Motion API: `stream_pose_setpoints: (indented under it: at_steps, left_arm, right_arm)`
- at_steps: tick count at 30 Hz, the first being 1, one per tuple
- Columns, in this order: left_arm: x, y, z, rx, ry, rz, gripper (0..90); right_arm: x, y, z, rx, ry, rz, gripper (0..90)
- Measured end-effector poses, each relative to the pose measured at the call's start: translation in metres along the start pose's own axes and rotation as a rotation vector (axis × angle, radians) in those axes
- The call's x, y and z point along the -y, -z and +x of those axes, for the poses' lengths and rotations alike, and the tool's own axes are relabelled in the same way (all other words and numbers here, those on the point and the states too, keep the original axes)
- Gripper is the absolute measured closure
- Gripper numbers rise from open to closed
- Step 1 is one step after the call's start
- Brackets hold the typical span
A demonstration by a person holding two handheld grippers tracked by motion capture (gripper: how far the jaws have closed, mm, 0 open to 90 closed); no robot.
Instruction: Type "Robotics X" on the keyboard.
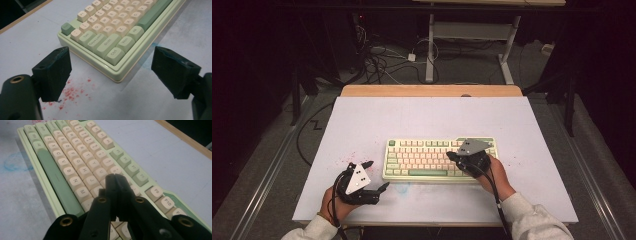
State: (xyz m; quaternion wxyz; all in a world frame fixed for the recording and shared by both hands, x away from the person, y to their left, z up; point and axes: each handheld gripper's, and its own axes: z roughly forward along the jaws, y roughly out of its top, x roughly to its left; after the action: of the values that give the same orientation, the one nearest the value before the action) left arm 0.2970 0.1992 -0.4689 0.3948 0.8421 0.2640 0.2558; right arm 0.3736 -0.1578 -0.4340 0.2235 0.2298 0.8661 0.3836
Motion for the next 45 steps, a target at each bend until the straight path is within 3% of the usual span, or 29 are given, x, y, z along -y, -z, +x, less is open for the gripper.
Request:
stream_pose_setpoints:
  at_steps: [14,24,29,43,45]
  left_arm:
    - [0.0,0.0,0.0,0.006,-0.005,0.004,15.5]
    - [0.0,-0.001,-0.001,0.012,-0.006,0.005,15.6]
    - [0.0,-0.002,0.0,0.008,-0.013,0.005,15.6]
    - [0.0,-0.002,0.001,0.009,-0.011,0.01,15.8]
    - [0.0,-0.002,0.001,0.009,-0.011,0.009,15.8]
  right_arm:
    - [-0.005,-0.028,-0.001,0.025,0.002,0.084,90.0]
    - [-0.004,-0.035,-0.002,0.041,-0.005,0.109,90.0]
    - [-0.003,-0.036,-0.001,0.055,0.018,0.132,90.0]
    - [-0.009,-0.014,-0.001,0.043,-0.017,0.008,88.0]
    - [-0.009,-0.011,-0.001,0.043,-0.015,-0.009,82.3]
